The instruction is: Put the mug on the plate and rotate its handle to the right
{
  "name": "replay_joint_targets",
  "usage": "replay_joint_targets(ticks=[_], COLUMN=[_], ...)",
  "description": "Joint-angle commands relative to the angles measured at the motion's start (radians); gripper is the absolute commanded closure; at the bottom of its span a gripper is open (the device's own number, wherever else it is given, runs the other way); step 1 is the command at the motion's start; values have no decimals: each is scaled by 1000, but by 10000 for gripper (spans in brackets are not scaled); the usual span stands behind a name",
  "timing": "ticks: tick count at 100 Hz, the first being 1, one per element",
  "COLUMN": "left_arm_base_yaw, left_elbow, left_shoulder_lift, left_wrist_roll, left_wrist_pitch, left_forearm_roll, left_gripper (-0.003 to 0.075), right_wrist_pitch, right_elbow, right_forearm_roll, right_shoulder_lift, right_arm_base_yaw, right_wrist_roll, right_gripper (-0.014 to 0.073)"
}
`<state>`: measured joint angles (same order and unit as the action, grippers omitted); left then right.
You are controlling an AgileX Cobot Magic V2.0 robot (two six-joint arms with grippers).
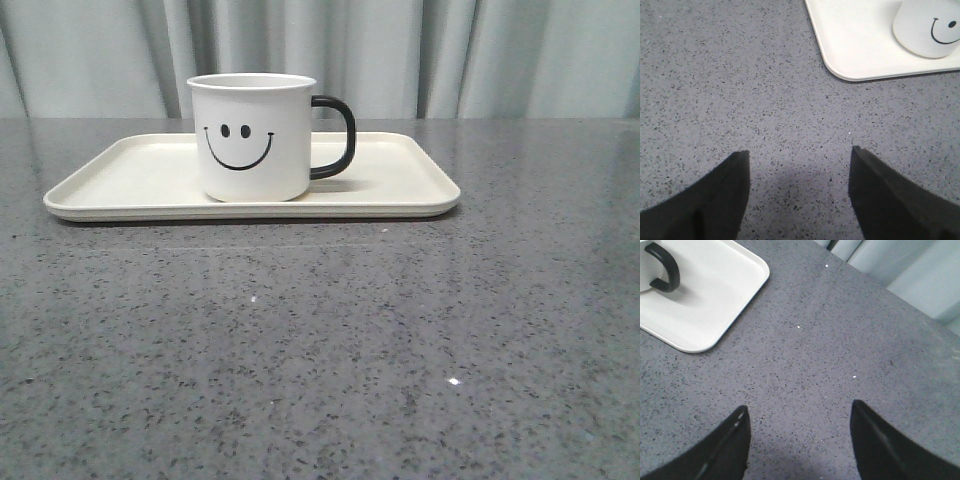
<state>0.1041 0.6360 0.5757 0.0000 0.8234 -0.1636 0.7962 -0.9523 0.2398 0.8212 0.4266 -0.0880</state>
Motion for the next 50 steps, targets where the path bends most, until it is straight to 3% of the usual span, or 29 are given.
replay_joint_targets(ticks=[1, 17, 37, 50], left_arm_base_yaw=[-1, -1, -1, -1], left_elbow=[27, 27, 27, 27], left_shoulder_lift=[4, 4, 4, 4], left_wrist_roll=[-7, -7, -7, -7], left_wrist_pitch=[-62, -62, -59, -59], left_forearm_roll=[-15, -15, -17, -17], left_gripper=[292, 292, 292, 292], right_wrist_pitch=[-97, -131, -178, -186], right_elbow=[9, 62, 97, 111], right_forearm_roll=[30, 30, 18, -34], right_shoulder_lift=[-10, -10, -10, -10], right_arm_base_yaw=[-5, -26, -169, -200], right_wrist_roll=[33, 60, 77, 76], right_gripper=[146, 147, 148, 172])
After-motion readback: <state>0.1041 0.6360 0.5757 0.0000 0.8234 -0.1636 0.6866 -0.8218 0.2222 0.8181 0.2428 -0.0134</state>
